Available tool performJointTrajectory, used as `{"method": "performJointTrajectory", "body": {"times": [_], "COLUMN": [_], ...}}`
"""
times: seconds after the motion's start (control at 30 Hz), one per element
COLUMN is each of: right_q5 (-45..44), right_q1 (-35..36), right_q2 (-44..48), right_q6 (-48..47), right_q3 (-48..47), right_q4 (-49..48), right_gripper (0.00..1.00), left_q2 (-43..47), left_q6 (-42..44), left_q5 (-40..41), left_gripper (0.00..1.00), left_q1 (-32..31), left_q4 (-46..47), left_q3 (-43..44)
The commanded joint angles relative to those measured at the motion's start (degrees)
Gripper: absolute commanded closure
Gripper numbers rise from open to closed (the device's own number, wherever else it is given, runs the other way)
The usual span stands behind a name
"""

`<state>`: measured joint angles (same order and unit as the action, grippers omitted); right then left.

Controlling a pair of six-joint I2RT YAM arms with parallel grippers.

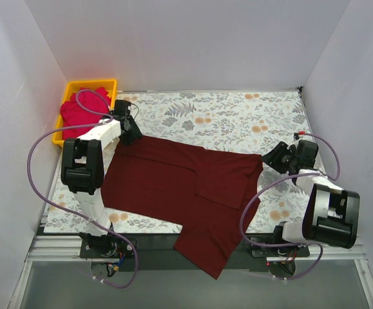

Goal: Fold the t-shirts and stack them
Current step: Fold the tshirt

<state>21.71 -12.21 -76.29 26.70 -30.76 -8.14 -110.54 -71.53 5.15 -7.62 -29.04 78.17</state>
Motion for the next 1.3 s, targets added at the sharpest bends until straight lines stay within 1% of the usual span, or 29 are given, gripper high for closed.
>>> {"method": "performJointTrajectory", "body": {"times": [0.0, 0.2, 0.3, 0.43, 0.47, 0.5, 0.53, 0.63, 0.83, 1.0, 1.27], "right_q5": [5.96, 8.08, 8.34, 9.75, 9.84, 9.66, 9.40, 8.17, 9.13, 10.45, 14.05], "right_q1": [-0.19, -0.18, -0.19, -0.18, -0.19, -0.19, -0.53, -2.20, -3.61, -3.70, -4.05], "right_q2": [-3.23, -7.81, -10.45, -13.79, -14.32, -15.28, -15.55, -16.78, -21.52, -29.08, -42.69], "right_q6": [-1.21, -1.47, -1.47, -0.86, -0.86, -1.03, -1.38, -0.51, -1.47, -3.67, -5.78], "right_q3": [-2.63, -3.77, -4.30, -5.27, -5.79, -6.15, -6.50, -8.08, -13.79, -20.64, -38.22], "right_q4": [-7.67, -10.40, -11.72, -13.21, -13.39, -13.39, -13.39, -13.30, -13.22, -13.22, -11.37], "right_gripper": [0.50, 0.52, 0.55, 0.71, 0.79, 0.84, 0.92, 0.99, 0.99, 0.99, 0.99], "left_q2": [0.24, -1.34, -1.78, -2.57, -2.75, -2.92, -3.19, -4.15, -5.91, -7.67, -12.85], "left_q6": [2.09, 3.15, 3.50, 4.03, 4.11, 4.20, 4.29, 4.20, 2.62, -0.44, -5.02], "left_q5": [1.79, 3.73, 4.87, 6.71, 7.33, 7.77, 8.03, 8.91, 7.51, 3.74, -0.92], "left_gripper": [0.60, 0.60, 0.60, 0.60, 0.61, 0.61, 0.61, 0.62, 0.63, 0.63, 0.62], "left_q1": [0.32, 0.32, 0.32, 0.41, 0.41, 0.41, 0.50, 0.94, 1.64, 1.73, 1.73], "left_q4": [1.53, 1.79, 1.53, 1.35, 1.18, 1.18, 1.09, 0.39, -0.76, -0.93, -1.55], "left_q3": [-0.21, -1.09, -1.35, -1.97, -1.97, -2.14, -2.15, -2.06, -0.92, 0.66, 7.43]}}
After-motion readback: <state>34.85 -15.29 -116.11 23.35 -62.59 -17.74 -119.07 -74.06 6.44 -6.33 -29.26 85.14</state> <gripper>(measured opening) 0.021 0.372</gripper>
